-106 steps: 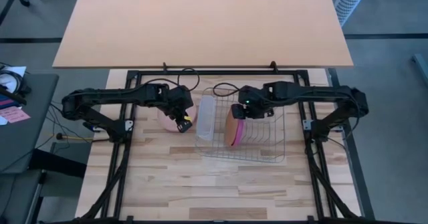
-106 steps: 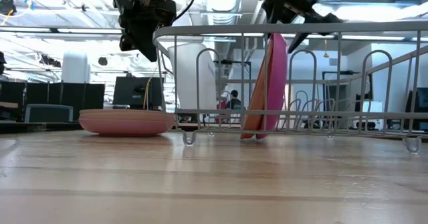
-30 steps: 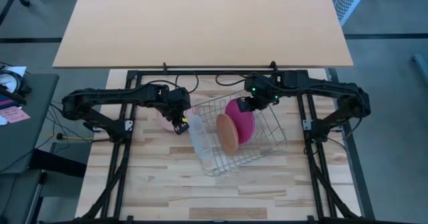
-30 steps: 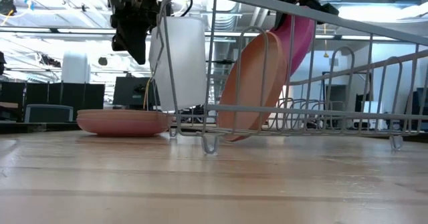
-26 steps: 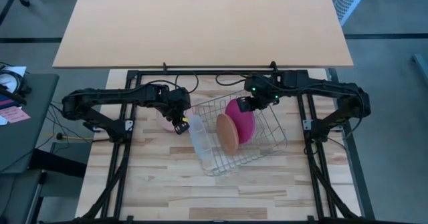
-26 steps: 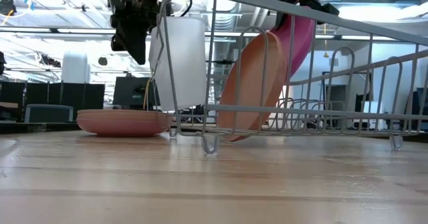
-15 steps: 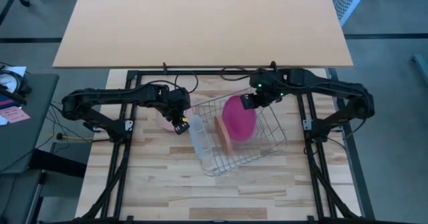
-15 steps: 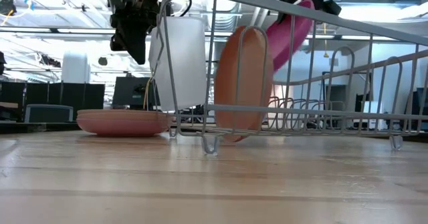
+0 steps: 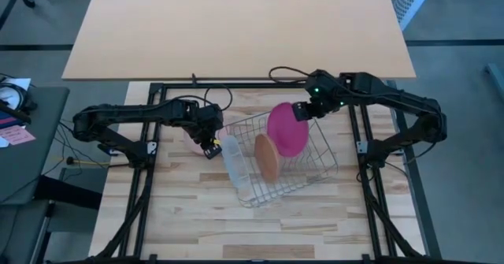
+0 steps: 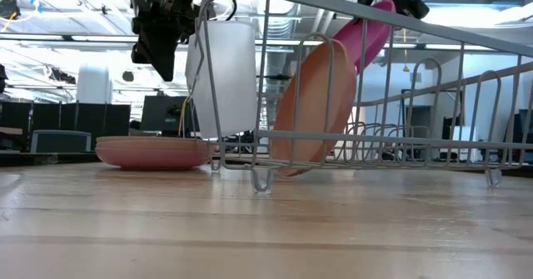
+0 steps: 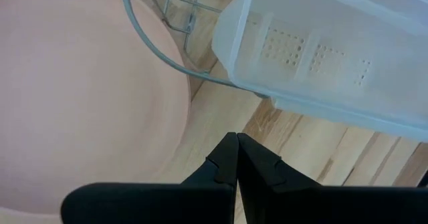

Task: Sort dishes
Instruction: Adjust the plates in the dish rack

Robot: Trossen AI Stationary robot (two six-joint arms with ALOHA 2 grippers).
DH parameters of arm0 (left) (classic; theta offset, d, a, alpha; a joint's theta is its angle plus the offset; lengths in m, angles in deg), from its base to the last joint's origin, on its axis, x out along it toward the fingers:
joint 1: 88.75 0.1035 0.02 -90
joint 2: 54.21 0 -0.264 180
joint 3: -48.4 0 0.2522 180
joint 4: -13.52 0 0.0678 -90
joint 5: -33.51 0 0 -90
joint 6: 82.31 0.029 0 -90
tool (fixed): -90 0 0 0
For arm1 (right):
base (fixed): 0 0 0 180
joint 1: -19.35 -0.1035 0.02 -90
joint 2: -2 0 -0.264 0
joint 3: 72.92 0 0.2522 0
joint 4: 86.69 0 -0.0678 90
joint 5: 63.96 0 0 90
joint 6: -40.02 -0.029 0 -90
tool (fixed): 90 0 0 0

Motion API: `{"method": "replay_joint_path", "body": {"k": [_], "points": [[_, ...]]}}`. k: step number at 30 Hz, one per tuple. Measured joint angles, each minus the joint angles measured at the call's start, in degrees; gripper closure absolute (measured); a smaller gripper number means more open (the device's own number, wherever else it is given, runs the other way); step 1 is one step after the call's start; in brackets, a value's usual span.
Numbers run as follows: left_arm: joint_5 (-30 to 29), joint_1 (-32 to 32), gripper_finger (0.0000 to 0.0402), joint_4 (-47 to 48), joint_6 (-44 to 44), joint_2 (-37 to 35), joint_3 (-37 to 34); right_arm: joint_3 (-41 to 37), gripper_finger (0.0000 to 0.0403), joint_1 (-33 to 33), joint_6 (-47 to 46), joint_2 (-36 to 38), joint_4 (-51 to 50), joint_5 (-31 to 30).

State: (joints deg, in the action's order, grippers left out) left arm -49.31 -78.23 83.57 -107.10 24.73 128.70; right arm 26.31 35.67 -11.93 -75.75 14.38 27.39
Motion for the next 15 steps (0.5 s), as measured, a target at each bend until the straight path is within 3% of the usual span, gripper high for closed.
{"method": "replay_joint_path", "body": {"k": [15], "points": [[0.08,0.00,0.0401,-0.09,-3.26,0.00,0.00,-0.07,0.0296,-1.53,2.23,-0.56,-4.52,-0.32]]}}
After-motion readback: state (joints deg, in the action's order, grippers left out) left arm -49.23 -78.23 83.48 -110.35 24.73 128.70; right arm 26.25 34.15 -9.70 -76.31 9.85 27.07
